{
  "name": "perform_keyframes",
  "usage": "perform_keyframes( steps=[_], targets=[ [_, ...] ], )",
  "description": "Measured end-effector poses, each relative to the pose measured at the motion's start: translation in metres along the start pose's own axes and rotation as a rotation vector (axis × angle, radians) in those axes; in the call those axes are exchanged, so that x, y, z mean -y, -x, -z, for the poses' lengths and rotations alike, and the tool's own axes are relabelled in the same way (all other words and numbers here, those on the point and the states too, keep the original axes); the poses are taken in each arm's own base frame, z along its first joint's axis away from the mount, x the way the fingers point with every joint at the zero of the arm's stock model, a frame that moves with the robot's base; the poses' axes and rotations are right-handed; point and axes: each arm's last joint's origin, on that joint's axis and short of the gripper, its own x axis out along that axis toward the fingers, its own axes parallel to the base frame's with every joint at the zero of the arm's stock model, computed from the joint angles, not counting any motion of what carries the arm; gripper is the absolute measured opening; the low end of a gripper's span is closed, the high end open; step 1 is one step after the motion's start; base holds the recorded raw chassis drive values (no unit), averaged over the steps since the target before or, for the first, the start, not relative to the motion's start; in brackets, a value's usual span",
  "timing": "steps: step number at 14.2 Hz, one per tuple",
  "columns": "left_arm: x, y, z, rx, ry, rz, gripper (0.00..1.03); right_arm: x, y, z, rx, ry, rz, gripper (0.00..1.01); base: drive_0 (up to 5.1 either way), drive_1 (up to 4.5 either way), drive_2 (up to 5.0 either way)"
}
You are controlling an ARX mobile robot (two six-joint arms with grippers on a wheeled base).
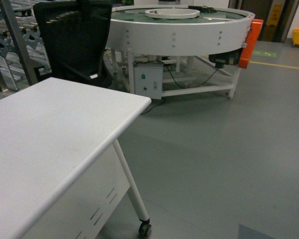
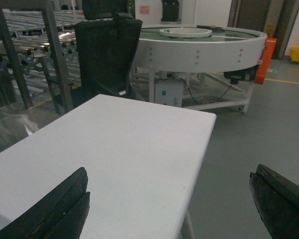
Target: Pick red block from blue box to shelf
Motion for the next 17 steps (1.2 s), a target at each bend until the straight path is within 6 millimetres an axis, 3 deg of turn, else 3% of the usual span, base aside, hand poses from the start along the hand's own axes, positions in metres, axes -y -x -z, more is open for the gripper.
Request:
perform_keyframes(
  steps=[17],
  targets=[
    [0.0,0.0,0.0,0.0,0.0,0.0,0.98,0.0,0.0,0.0,0.0,0.0,0.0,0.27,-1.5,-1.54,-1.5]
  ],
)
